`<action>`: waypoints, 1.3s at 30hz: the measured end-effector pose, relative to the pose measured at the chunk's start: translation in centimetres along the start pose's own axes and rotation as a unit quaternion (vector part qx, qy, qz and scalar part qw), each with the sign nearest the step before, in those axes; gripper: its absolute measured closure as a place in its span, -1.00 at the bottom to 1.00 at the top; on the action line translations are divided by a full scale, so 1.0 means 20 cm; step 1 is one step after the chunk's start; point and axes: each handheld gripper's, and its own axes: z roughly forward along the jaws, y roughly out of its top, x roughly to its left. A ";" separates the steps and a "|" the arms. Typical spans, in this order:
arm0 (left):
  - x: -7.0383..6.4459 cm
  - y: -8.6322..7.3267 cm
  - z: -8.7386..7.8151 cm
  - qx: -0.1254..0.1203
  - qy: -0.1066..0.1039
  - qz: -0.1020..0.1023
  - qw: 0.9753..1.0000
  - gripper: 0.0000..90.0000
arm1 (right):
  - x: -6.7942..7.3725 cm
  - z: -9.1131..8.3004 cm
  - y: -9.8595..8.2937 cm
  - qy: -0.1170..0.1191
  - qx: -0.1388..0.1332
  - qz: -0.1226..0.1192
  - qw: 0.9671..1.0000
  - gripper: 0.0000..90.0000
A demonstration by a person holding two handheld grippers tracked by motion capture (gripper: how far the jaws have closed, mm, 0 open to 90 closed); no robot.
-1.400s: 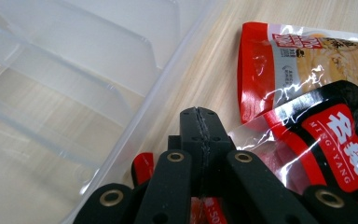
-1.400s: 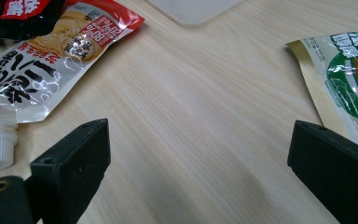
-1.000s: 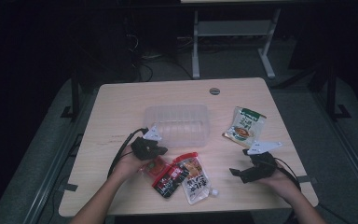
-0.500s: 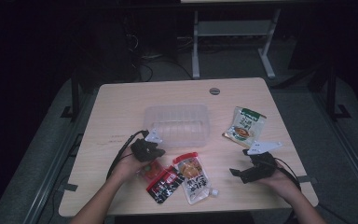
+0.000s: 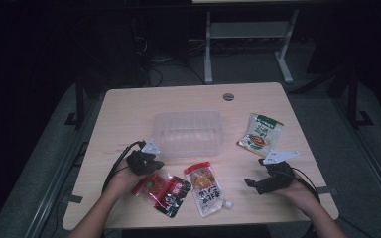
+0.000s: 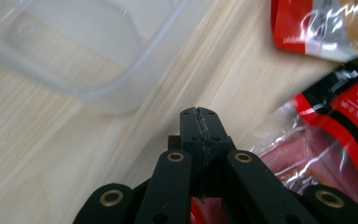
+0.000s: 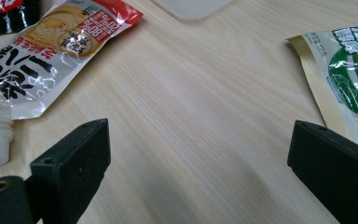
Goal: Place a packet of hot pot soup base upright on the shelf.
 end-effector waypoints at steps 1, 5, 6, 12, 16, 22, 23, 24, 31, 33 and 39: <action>0.00 -0.01 -0.01 0.000 0.002 -0.002 1.000 0.99 | 0.00 0.00 0.00 0.000 0.000 -0.001 1.000 -0.88; 0.02 -0.06 -0.04 0.003 0.009 -0.007 1.000 0.99 | 0.00 0.00 0.00 0.000 0.000 0.000 1.000 -0.88; 0.02 -0.07 -0.05 0.002 0.010 -0.010 1.000 0.99 | 0.00 0.00 0.00 -0.001 0.000 0.000 1.000 -0.88; 0.02 -0.15 -0.11 0.003 0.015 -0.025 1.000 0.99 | 0.00 0.00 0.00 -0.001 0.001 0.002 1.000 -0.88; 0.03 -0.20 -0.14 0.002 0.019 -0.032 0.999 0.99 | 0.00 0.00 0.00 -0.001 0.002 0.002 1.000 -0.88; 0.02 -0.25 -0.19 -0.001 0.023 -0.044 0.999 0.99 | 0.00 0.00 0.00 -0.001 0.002 0.000 1.000 -0.88; 0.02 -0.27 -0.21 0.004 0.025 -0.043 0.999 0.99 | 0.00 0.00 0.00 -0.001 0.002 0.002 1.000 -0.88; 0.02 -0.27 -0.21 0.004 0.025 -0.043 0.999 0.99 | 0.00 0.00 0.00 -0.001 0.002 0.002 1.000 -0.88; 0.02 -0.29 -0.31 -0.034 0.028 -0.069 0.997 0.99 | 0.00 0.00 0.00 -0.001 -0.004 0.008 1.000 -0.86; -0.02 -0.30 -0.34 -0.042 0.027 -0.074 0.996 0.99 | 0.00 0.00 0.00 -0.003 -0.007 0.011 1.000 -0.86; -0.13 -0.36 -0.39 -0.045 0.027 -0.078 0.996 0.94 | 0.01 0.00 0.01 0.006 0.001 0.009 1.000 -0.86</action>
